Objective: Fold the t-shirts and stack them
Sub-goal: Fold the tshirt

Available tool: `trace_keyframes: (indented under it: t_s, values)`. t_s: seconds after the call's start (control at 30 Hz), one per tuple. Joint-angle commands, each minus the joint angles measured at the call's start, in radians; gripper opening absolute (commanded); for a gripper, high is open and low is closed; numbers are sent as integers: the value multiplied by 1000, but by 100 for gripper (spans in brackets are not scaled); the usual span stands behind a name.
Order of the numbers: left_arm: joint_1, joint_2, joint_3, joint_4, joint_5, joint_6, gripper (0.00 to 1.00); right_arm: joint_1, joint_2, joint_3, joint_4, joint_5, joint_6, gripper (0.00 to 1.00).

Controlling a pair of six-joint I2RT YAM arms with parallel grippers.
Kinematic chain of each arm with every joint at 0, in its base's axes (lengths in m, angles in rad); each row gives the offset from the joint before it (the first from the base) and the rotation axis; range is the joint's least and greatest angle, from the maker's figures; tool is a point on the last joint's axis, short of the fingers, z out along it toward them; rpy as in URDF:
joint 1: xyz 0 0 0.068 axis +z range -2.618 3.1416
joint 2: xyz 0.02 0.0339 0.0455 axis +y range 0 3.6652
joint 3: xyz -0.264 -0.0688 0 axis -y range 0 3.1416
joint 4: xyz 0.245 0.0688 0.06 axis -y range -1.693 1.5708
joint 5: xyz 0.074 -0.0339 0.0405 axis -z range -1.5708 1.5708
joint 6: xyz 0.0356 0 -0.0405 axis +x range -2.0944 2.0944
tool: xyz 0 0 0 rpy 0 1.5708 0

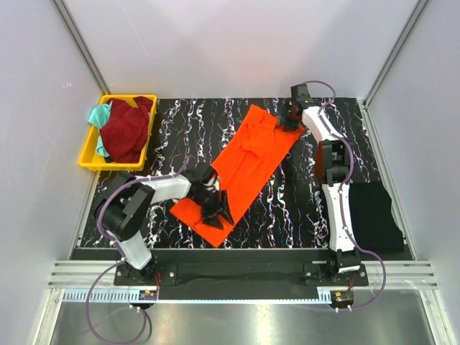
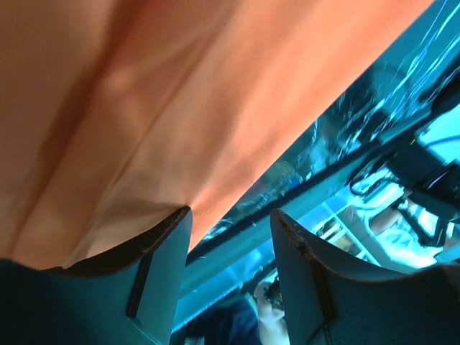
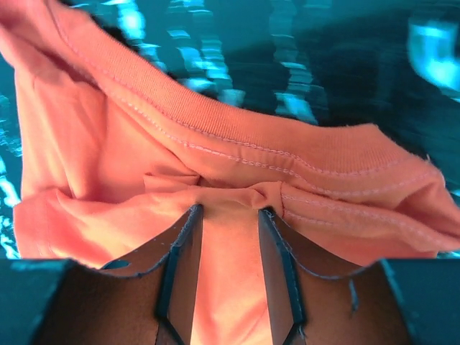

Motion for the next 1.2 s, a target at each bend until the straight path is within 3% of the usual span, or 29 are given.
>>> trace_keyframes:
  t_s: [0.0,0.17,0.27,0.3,0.43,0.57,0.73,0.93,1.17]
  values:
    - [-98,24,-57,108,-115,-153,56,37,73,107,3,-3,-50,45]
    - [-227,59,83,194,-124,-244,57,58,139,283,-9,-7,-62,48]
    - [-230,11,172,194,-162,-248,59,68,116,342,-49,13,-95,62]
    - [-230,-46,201,181,-188,-232,60,72,77,340,-58,20,-107,71]
    - [-207,-224,198,101,-256,-189,69,88,-55,244,-126,74,-119,91]
    - [-147,-425,117,34,-294,-179,71,117,-120,213,-237,97,-101,100]
    - [-36,-618,-1,18,-314,-134,74,192,-134,158,-302,217,-63,100]
    - [67,-615,-11,-36,-259,-21,74,281,-65,211,-302,396,-26,100]
    - [106,-566,-9,-49,-209,79,74,341,88,331,-298,451,-23,100]
